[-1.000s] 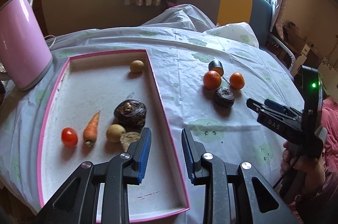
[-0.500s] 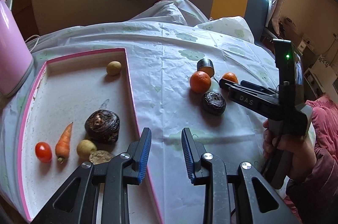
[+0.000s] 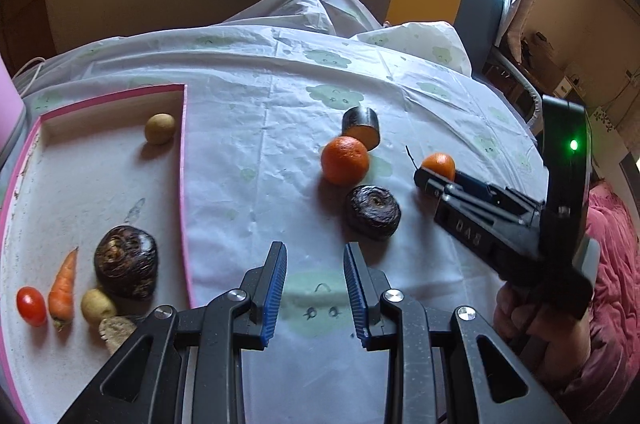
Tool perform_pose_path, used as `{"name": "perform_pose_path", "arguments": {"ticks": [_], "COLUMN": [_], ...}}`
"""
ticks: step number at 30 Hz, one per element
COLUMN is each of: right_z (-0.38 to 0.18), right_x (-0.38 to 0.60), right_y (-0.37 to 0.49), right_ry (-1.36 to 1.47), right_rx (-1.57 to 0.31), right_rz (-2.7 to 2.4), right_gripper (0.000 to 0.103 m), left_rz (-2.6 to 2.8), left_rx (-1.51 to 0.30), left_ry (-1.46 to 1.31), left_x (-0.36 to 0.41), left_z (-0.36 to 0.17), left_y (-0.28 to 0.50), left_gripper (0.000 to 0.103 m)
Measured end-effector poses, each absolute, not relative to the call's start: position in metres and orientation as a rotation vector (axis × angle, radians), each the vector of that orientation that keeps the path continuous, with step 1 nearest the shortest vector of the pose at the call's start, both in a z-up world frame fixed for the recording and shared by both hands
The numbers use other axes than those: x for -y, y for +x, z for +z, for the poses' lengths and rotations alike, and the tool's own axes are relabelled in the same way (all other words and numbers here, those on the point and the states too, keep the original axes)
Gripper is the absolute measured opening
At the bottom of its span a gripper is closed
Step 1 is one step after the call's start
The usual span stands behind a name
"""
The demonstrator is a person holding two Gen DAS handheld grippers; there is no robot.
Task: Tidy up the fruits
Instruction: 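Grasp the dark round root beside the orange with the left gripper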
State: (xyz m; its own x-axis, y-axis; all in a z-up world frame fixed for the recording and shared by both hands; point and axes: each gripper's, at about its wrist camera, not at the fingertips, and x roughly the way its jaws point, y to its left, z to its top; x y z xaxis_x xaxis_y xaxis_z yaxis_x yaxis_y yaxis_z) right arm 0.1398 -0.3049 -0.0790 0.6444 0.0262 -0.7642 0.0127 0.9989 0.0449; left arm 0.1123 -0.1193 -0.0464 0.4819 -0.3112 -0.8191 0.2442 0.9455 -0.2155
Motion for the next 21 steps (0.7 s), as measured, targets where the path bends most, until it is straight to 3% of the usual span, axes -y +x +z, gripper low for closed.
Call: {"name": "perform_pose_path", "arguments": {"ticks": [17, 21], "right_z": [-0.080, -0.084], "right_x": [0.320, 0.320], "right_y": [0.130, 0.132], "right_ry": [0.060, 0.054], "right_rx": [-0.851, -0.866], "right_rz": [-0.073, -0.077], "right_gripper": [0.040, 0.040], "left_rz": [-0.384, -0.374], "left_rx": [-1.029, -1.018], "left_ry": [-0.106, -0.103], "left_x": [0.164, 0.170], "left_z": [-0.060, -0.063], "left_y": [0.143, 0.147], "left_gripper": [0.033, 0.038]}}
